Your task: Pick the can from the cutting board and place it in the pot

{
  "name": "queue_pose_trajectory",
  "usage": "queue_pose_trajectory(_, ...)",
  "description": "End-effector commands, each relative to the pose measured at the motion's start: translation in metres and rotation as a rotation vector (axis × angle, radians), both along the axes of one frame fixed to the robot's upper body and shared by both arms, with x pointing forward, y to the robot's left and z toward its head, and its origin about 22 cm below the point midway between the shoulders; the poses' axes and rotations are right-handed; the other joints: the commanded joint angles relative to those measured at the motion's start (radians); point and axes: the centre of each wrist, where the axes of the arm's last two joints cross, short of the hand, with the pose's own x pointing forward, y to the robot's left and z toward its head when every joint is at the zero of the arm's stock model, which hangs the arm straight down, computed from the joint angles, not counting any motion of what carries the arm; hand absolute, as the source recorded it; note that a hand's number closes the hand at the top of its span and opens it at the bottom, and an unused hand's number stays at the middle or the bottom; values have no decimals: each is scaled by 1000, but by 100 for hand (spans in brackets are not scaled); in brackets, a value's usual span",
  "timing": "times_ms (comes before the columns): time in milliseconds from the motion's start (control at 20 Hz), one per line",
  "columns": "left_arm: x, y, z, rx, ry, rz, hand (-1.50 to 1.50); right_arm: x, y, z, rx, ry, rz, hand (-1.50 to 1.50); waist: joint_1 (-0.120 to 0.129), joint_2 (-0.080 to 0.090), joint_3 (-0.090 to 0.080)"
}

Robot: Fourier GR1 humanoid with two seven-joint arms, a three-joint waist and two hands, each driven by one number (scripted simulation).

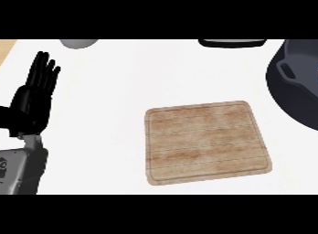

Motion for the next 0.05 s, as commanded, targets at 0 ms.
queue_pose_trajectory(0,3,12,13,-4,-2,10,0,-50,4,-4,3,25,-15,-150,0,0,0)
